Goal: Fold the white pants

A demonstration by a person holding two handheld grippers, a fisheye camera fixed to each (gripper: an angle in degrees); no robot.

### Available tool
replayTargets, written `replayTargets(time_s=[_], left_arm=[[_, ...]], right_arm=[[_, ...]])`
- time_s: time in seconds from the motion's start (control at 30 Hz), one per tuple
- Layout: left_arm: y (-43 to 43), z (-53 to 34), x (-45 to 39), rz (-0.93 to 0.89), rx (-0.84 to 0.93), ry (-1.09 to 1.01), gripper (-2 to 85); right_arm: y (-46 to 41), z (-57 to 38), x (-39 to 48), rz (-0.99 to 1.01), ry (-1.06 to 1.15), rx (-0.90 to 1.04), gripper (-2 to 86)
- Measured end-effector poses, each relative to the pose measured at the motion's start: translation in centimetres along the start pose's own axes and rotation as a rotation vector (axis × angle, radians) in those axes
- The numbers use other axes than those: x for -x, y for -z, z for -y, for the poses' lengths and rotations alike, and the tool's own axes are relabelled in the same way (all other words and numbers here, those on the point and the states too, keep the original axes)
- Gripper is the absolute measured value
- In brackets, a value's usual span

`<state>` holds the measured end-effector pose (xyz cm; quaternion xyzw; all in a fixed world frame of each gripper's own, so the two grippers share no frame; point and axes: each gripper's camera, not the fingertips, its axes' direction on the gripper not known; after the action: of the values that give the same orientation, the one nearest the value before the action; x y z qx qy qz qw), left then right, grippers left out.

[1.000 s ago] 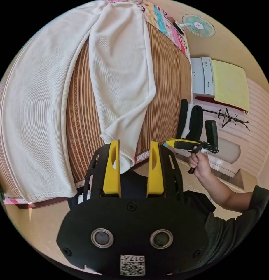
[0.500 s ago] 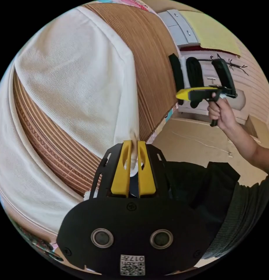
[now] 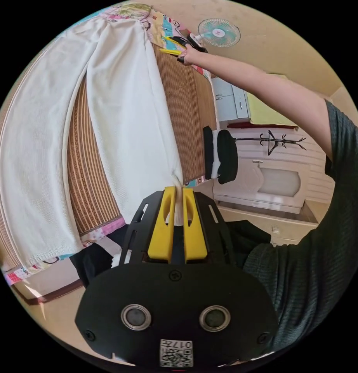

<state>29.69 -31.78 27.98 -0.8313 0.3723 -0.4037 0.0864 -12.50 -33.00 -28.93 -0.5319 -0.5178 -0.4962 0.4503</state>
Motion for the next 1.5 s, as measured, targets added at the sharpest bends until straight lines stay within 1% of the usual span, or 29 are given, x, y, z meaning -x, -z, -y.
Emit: replayTargets(time_s=[0.1,0.13,0.2,0.23,0.27,0.3,0.37,0.43,0.5,0.53,0.57,0.6,0.63,0.67,0.7,0.8,0.83,0.87,0.9,0.97,1.07,1.2,1.27,1.33,1.43,1.5], left_arm=[[1.2,-1.6,1.2,-0.023,-0.057,0.043,3.5],[1.4,-2.0,1.6,-0.034,-0.068,0.06,3.3],[2.7,-4.2,3.4,-0.101,-0.139,0.136,1.5],[3.2,-4.8,3.9,-0.12,-0.163,0.159,1.2],[4.4,-6.2,5.0,-0.152,-0.21,0.212,0.4],[5.8,-7.7,6.1,-0.183,-0.256,0.257,0.1],[8.1,-9.9,7.3,-0.179,-0.304,0.306,-0.3],[10.5,-11.9,8.3,-0.131,-0.334,0.332,-0.4],[13.7,-14.3,10.3,-0.06,-0.38,0.397,-0.5],[14.6,-14.9,10.9,-0.042,-0.396,0.417,-0.5],[16.2,-15.8,12.2,0.01,-0.418,0.458,-0.5],[17.6,-16.4,13.5,0.092,-0.419,0.5,-0.5],[18.2,-16.7,14.2,0.135,-0.415,0.52,-0.5],[19.3,-17.0,15.7,0.206,-0.396,0.555,-0.4],[19.9,-17.2,17.4,0.239,-0.374,0.577,-0.4],[20.4,-16.9,20.8,0.235,-0.333,0.621,-0.3],[20.4,-16.7,21.2,0.246,-0.307,0.624,-0.3],[20.2,-16.2,21.7,0.295,-0.252,0.608,-0.3],[20.1,-15.8,21.9,0.347,-0.202,0.577,-0.2],[19.9,-15.3,21.9,0.401,-0.14,0.533,-0.2],[20.3,-15.2,21.9,0.451,-0.076,0.473,-0.2],[21.9,-16.1,22.5,0.448,-0.021,0.409,-0.2],[22.8,-16.6,22.8,0.435,-0.001,0.385,-0.2],[23.8,-17.1,23.2,0.415,0.029,0.353,-0.2],[26.4,-18.0,22.9,0.359,0.087,0.251,-0.3],[29.6,-19.2,21.9,0.284,0.101,0.155,-0.4]], right_arm=[[-4.4,2.2,0.8,-0.171,-0.026,0.079,9.7],[-5.3,2.4,1.9,-0.264,-0.008,0.068,5.4],[-5.7,1.8,6.5,-0.38,0.171,-0.058,3.9],[-6.9,1.3,10.4,-0.487,0.31,-0.098,3.5],[-8.9,0.7,14.1,-0.551,0.449,-0.084,3.2],[-10.0,0.3,15.9,-0.566,0.517,-0.075,3.1],[-13.6,-0.8,22.3,-0.546,0.681,-0.086,3.0],[-16.4,-0.6,26.2,-0.455,0.75,-0.046,3.2],[-19.5,0.5,28.9,-0.349,0.767,0.013,3.5],[-21.8,1.8,29.9,-0.282,0.738,0.08,4.0],[-23.6,2.9,30.0,-0.213,0.719,0.14,4.2],[-24.1,3.1,30.0,-0.184,0.732,0.148,4.3],[-24.6,3.1,29.4,-0.144,0.766,0.145,4.6],[-24.8,3.0,28.2,-0.131,0.758,0.147,5.1],[-24.9,2.8,27.2,-0.128,0.743,0.156,5.7],[-24.8,-0.3,20.6,-0.108,0.698,0.225,8.2],[-24.8,-2.3,17.2,-0.111,0.673,0.279,8.2],[-25.0,-4.6,13.4,-0.101,0.635,0.348,8.3],[-25.1,-5.8,11.6,-0.088,0.606,0.379,8.4],[-26.0,-10.8,4.5,-0.007,0.46,0.5,8.8],[-27.2,-17.3,-1.5,0.027,0.323,0.575,9.9],[-29.7,-23.8,-5.7,-0.022,0.21,0.654,9.9],[-31.2,-27.1,-7.4,-0.037,0.173,0.694,5.3],[-31.4,-28.3,-8.2,-0.03,0.173,0.687,4.2],[-28.7,-27.9,-8.3,0.028,0.155,0.559,3.3],[-26.8,-27.8,-7.4,0.075,0.169,0.486,3.0]])
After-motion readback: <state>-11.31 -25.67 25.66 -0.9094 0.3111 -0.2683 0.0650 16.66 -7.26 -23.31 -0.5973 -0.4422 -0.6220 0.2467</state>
